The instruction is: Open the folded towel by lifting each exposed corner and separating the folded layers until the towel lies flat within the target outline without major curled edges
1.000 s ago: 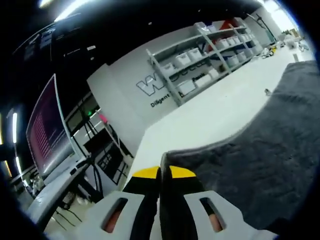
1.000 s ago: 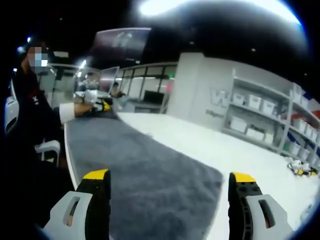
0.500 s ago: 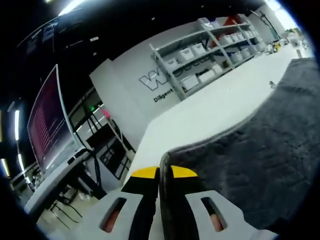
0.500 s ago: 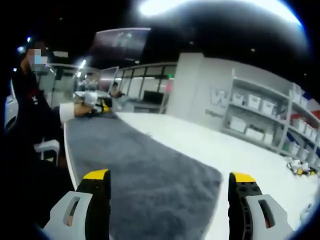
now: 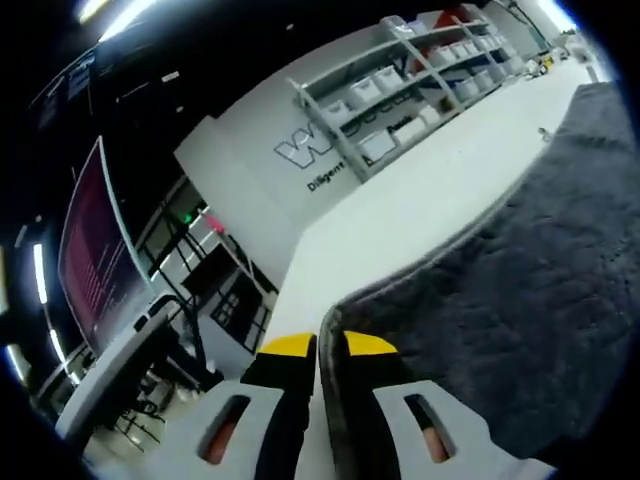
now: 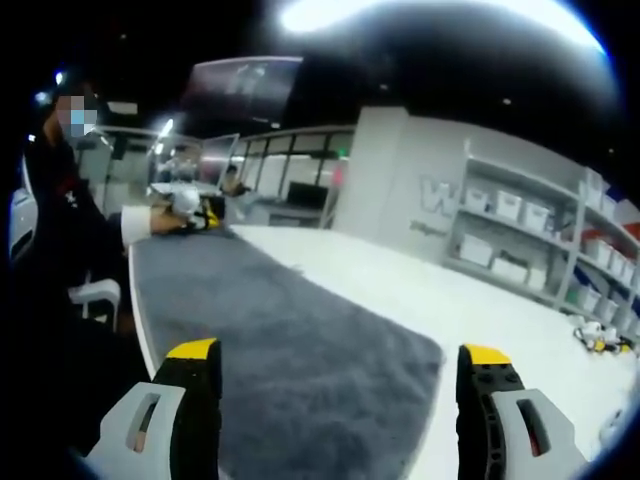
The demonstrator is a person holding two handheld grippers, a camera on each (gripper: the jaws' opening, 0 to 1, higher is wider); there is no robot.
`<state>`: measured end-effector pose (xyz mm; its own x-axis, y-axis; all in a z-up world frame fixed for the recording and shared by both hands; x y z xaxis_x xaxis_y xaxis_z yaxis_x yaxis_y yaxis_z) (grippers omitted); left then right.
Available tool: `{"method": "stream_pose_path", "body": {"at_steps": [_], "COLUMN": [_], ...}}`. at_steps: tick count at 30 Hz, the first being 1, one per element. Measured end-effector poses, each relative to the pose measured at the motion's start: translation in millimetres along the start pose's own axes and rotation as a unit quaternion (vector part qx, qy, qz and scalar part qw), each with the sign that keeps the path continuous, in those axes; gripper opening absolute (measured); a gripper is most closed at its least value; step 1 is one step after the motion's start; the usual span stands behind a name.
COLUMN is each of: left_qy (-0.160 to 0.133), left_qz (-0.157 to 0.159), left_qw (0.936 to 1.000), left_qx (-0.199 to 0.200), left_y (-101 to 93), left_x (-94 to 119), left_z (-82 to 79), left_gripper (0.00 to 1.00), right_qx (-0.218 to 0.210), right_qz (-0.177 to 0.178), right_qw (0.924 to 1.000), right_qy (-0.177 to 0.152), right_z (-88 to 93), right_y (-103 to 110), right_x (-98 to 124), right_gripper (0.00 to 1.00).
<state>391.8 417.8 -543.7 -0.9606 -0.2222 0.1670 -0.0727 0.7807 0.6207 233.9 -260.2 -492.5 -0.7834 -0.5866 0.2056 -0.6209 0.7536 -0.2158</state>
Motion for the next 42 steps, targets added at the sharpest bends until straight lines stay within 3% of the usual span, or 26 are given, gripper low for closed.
{"method": "stream_pose_path", "body": {"at_steps": [5,10,12,15,24,26,29,35,37,42], "left_qy": [0.018,0.016,0.006,-0.023,-0.039,-0.042,-0.061,-0.062,-0.080,-0.088], "left_qz": [-0.011,-0.021,-0.030,-0.035,-0.040,-0.035,-0.024,-0.024,-0.010,0.014], "left_qw": [0.9995,0.9993,0.9993,0.9990,0.9979,0.9979,0.9954,0.9958,0.9943,0.9929], "left_qx": [-0.025,-0.027,-0.024,0.018,0.035,0.036,0.071,0.063,0.069,0.079], "left_y": [1.0,3.4,5.4,7.9,12.0,11.7,14.4,14.3,9.7,1.1], "left_x": [-1.5,5.4,9.1,14.2,18.0,19.0,19.5,19.3,23.2,23.5], "left_z": [4.1,0.6,-2.9,-8.6,-12.4,-12.9,-15.2,-15.2,-18.6,-23.1], "left_gripper": [0.24,0.27,0.27,0.25,0.24,0.22,0.17,0.17,0.18,0.18], "right_qx": [-0.001,0.000,0.000,0.000,0.000,0.000,0.001,0.002,0.002,0.002], "right_qz": [0.000,-0.001,-0.001,-0.001,0.000,0.002,0.002,0.001,0.000,0.001], "right_qw": [1.0000,1.0000,1.0000,1.0000,1.0000,1.0000,1.0000,1.0000,1.0000,1.0000], "right_qy": [0.001,0.000,0.001,-0.003,-0.007,-0.007,-0.008,-0.008,-0.008,-0.007], "right_z": [1.2,1.2,1.6,1.3,0.3,0.4,0.2,-0.2,0.3,0.5], "right_y": [-0.6,-0.7,-0.7,-0.1,-0.5,-1.0,-1.1,-0.3,-0.2,-0.1], "right_x": [0.0,0.2,0.0,0.1,1.3,1.5,1.6,1.1,0.7,0.7], "right_gripper": [0.99,0.99,0.99,0.99,0.98,0.97,0.97,0.97,0.97,0.97]}}
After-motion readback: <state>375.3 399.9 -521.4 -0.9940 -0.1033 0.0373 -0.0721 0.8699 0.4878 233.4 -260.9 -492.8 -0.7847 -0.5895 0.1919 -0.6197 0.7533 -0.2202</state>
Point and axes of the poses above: the point that each gripper's makers call its tool centre point, and the gripper's own axes: x roughly backward along the fingers, y roughly to its left, z roughly out of its underside, the point moved 9 cm from there along x, roughly backward along the fingers, and after that the axes turned 2 degrees about -z, right-handed, at the moved point
